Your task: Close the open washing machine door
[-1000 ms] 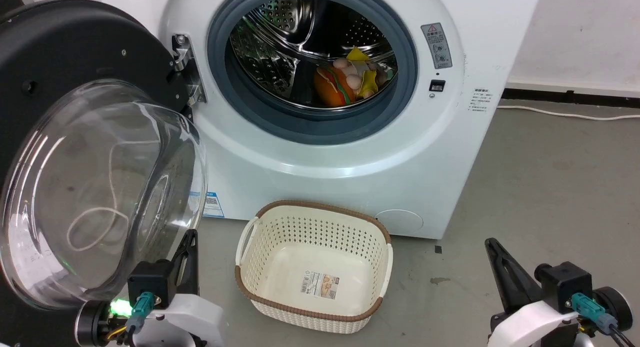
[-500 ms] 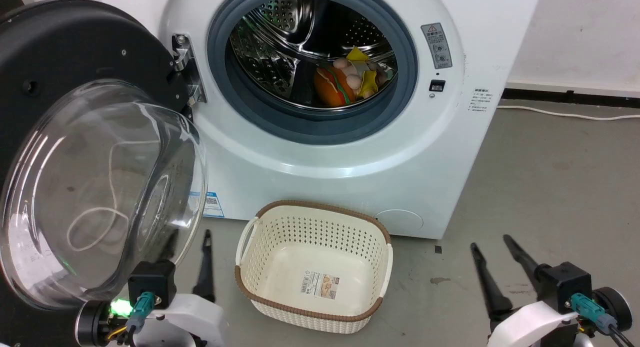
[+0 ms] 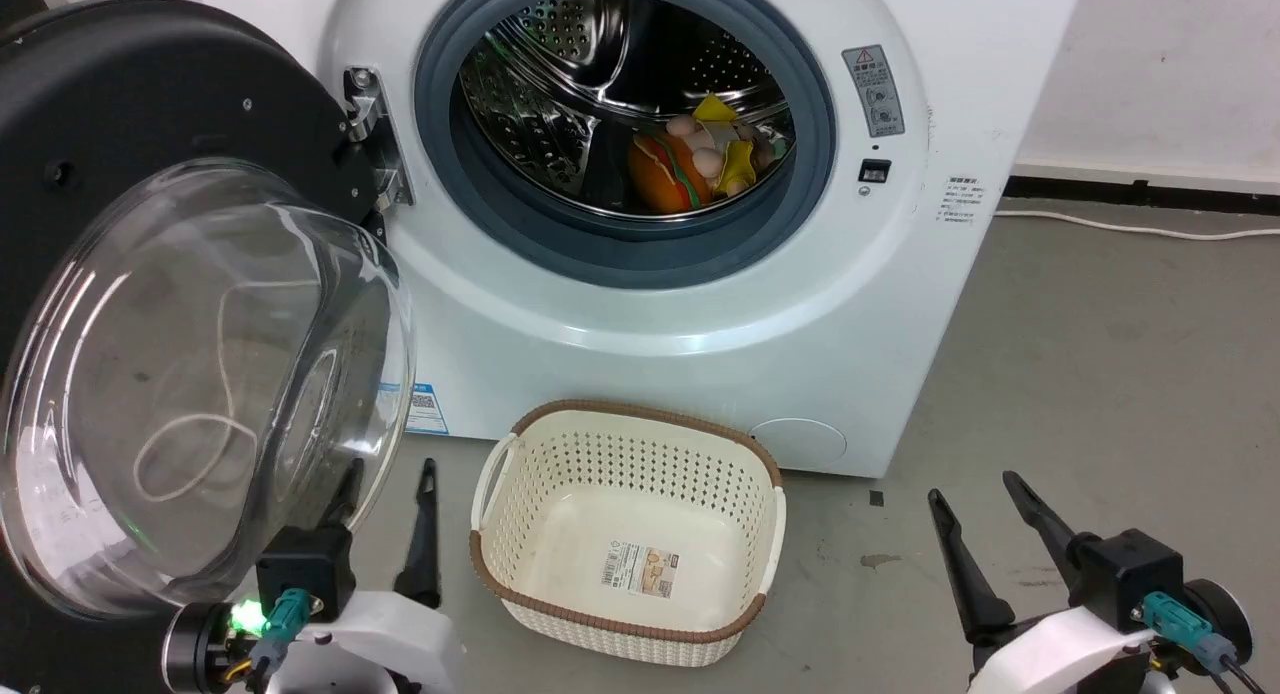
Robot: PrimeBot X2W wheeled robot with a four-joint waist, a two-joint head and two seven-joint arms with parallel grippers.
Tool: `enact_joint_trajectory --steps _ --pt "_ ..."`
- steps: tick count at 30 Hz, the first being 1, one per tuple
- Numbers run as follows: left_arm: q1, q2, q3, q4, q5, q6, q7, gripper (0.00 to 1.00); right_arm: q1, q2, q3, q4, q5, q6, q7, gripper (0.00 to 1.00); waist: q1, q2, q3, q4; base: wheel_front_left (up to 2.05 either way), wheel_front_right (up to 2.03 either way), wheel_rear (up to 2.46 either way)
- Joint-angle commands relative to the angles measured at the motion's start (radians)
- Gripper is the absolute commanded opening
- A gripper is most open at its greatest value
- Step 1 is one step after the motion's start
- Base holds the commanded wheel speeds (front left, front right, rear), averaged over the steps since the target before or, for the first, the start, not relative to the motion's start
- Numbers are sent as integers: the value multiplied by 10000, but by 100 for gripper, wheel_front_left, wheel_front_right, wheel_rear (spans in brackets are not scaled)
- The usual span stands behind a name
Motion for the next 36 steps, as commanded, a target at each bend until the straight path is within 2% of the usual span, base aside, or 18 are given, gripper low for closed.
enact_joint_trajectory --steps 1,9,17,30,36 --pt "129 0 -27 39 -100 -31 -122 0 101 -2 42 35 145 1 -120 100 0 0 2 2 0 0 0" --pt "188 0 -73 -17 -464 -72 -290 0 159 -3 96 119 424 1 -288 100 0 0 10 27 0 0 0" --pt "18 0 246 -736 -1129 -101 -520 0 255 -4 116 271 794 2 -517 100 0 0 7 192 0 0 0" --pt "-506 8 1265 -2080 -1632 -262 -792 0 362 -6 116 544 1233 3 -789 100 0 0 -1 639 0 0 0" --pt "-813 272 1970 -2462 -1836 -345 -917 0 414 -7 93 617 1362 3 -914 100 0 0 -2 901 0 0 0"
